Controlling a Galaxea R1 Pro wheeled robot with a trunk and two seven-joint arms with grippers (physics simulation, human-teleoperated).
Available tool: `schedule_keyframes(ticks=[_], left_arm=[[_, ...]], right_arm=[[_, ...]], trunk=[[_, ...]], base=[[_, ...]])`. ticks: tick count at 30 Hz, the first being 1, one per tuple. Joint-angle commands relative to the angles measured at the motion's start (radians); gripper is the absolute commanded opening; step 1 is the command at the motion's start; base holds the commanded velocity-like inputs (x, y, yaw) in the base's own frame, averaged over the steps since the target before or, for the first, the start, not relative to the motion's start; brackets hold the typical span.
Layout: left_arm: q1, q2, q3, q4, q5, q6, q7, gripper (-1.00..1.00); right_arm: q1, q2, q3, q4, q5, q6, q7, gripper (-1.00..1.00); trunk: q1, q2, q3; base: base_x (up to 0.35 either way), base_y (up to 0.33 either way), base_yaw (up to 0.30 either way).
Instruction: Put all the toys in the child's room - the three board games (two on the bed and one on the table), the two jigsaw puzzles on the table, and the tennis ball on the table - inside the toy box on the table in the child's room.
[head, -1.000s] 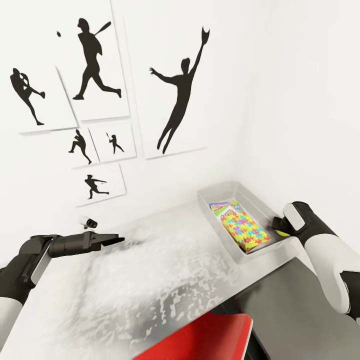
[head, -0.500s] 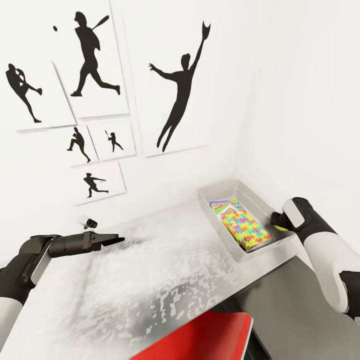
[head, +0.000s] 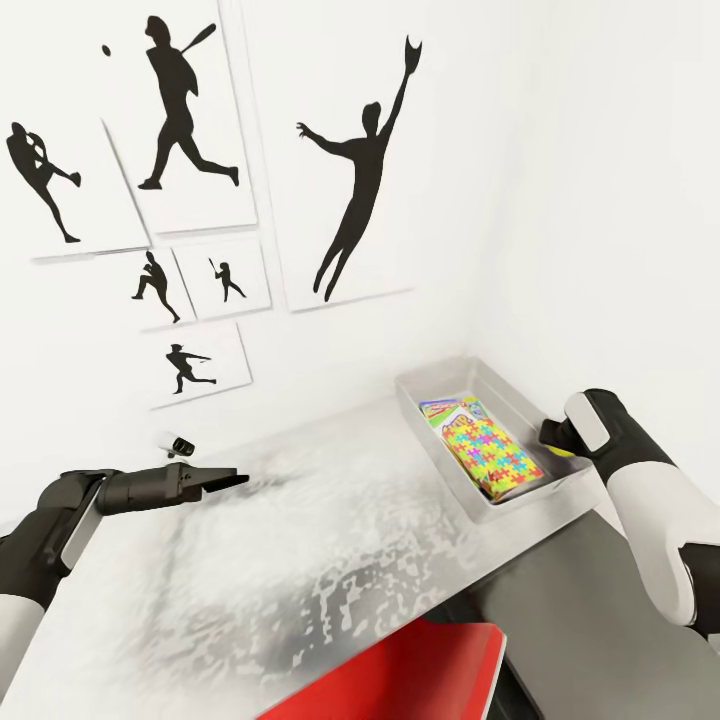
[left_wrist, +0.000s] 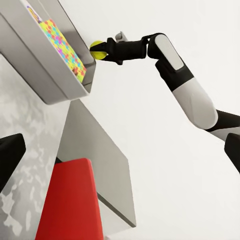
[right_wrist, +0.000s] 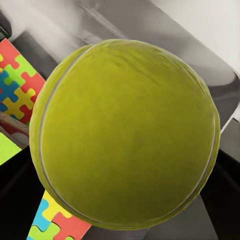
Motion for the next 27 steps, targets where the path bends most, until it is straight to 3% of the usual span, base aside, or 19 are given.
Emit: schedule_keyframes(ticks=[1, 11, 27], left_arm=[[-0.001, 0.000, -0.001, 0.000, 0.000, 0.011, -0.003, 1.00], [-0.001, 0.001, -0.001, 0.000, 0.000, 0.011, -0.003, 1.00], [-0.001, 0.001, -0.001, 0.000, 0.000, 0.011, -0.003, 1.00]], right_arm=[[-0.001, 0.000, -0.001, -0.001, -0.011, 0.002, -0.008, -1.00], [-0.001, 0.000, -0.001, -0.001, -0.011, 0.002, -0.009, -1.00], [-0.001, 0.000, -0.001, -0.001, -0.011, 0.002, -0.009, -1.00]], trunk=[[0.001, -0.002, -0.002], [0.001, -0.002, -0.004], [0.001, -0.002, -0.028]], base=[[0.000, 0.000, 0.000], [0.000, 0.000, 0.000], [0.000, 0.000, 0.000]])
